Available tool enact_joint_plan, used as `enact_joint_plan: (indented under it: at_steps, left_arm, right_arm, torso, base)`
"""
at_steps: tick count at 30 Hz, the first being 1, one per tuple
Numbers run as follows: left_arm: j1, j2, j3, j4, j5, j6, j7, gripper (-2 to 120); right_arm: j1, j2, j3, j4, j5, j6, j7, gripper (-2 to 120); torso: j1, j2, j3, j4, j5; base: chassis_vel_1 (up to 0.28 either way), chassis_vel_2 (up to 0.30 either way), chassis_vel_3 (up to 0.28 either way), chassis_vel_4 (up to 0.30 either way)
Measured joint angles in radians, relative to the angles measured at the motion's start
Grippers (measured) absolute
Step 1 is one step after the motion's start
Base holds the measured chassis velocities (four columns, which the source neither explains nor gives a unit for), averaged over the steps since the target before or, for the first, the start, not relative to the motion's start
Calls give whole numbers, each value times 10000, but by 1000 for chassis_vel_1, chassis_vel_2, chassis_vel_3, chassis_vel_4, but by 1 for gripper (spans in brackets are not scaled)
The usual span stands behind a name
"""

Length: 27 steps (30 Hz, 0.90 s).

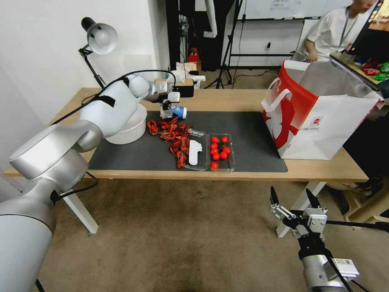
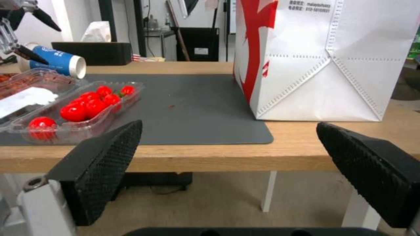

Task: Pick up the trash from the table and place it into the takeout bag.

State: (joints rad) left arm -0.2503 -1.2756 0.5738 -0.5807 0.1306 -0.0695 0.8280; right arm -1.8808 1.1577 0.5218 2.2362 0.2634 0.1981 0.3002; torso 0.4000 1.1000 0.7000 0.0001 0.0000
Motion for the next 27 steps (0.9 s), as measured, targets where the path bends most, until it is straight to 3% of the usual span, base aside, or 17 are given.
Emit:
enact_joint_plan:
  at_steps: [17,27]
  left_arm:
    - [-129,-505,224,871,519,-64,-58,100]
    - [-171,-724,297,1199,640,33,-204,91]
  right_arm:
    - [5,-19,-58,1,26,10,-7,100]
    - [59,-14,-91,-101,36,11,-29,100]
  torso:
    - [-1,0,0,0,0]
    - [-1,0,0,-1,1]
  base:
    - [0,0,0,0]
    - [0,0,0,0]
